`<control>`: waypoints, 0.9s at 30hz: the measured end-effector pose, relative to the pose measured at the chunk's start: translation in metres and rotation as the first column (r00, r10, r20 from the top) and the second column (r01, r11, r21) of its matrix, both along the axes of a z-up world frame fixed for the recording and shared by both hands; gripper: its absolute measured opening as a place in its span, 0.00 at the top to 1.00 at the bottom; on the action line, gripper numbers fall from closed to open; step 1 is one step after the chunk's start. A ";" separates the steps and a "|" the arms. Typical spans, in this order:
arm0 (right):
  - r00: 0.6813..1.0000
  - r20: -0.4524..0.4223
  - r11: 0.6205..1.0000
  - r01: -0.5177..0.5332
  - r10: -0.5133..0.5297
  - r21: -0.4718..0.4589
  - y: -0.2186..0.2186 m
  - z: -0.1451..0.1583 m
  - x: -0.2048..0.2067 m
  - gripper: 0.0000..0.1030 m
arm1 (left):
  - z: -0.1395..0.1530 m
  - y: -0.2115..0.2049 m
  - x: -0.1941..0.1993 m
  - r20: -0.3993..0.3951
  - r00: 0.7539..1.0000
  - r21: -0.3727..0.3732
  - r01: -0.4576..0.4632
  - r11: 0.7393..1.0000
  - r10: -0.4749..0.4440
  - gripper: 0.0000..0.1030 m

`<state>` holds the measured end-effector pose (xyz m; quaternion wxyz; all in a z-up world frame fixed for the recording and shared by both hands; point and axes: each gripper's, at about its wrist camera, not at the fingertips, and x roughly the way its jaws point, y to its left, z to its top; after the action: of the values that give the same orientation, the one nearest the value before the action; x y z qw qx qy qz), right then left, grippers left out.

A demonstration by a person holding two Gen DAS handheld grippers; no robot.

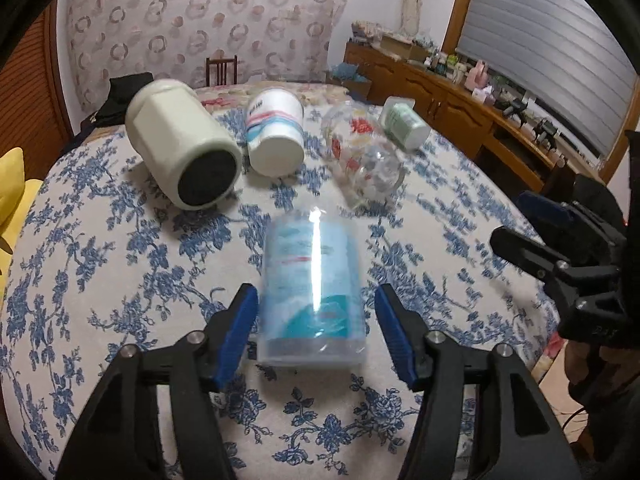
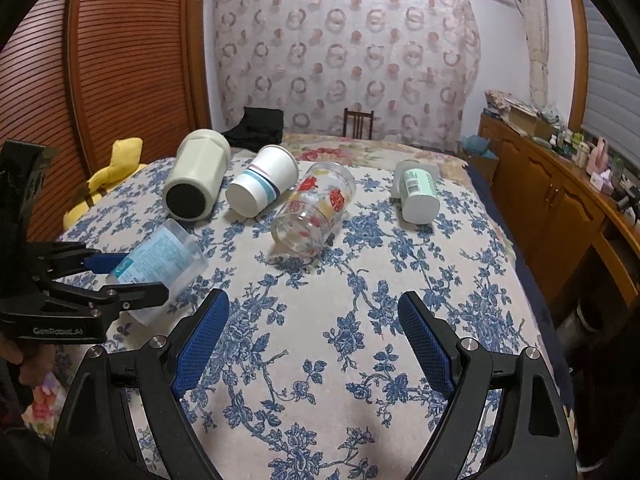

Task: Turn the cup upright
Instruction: 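Close the right tool on the tub while the left tool releases it, then rotate the held tub with the right tool until its open end faces up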

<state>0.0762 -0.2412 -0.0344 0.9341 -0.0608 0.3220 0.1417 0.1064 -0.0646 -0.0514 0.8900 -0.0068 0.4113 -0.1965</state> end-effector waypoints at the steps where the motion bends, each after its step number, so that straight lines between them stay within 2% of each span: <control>1: 1.000 0.000 1.000 -0.002 0.002 0.003 0.001 0.002 0.001 0.14 | 0.004 0.002 -0.003 0.013 1.000 -0.008 -0.002 1.000 0.003 0.40; 6: 1.000 -0.003 1.000 -0.017 0.017 0.015 0.010 0.009 0.004 0.14 | 0.017 0.019 -0.013 0.049 0.998 -0.038 -0.032 0.999 0.034 0.39; 13: 0.993 -0.075 0.994 -0.080 0.086 0.075 0.037 0.001 0.015 0.14 | 0.027 0.059 -0.032 0.095 0.989 -0.050 -0.104 0.993 0.109 0.39; 19: 0.981 -0.173 0.989 -0.066 0.089 0.133 0.057 -0.015 0.033 0.14 | 0.027 0.089 -0.044 0.115 0.980 -0.038 -0.161 0.986 0.164 0.39; 27: 0.949 -0.302 0.973 -0.018 0.090 0.232 0.064 -0.029 0.050 0.14 | 0.020 0.107 -0.050 0.113 0.975 -0.049 -0.187 0.981 0.192 0.39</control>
<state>0.1264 -0.1777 -0.0631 0.8683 0.0601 0.4450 0.2107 0.0559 0.0421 -0.0316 0.9269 -0.0514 0.3523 -0.1187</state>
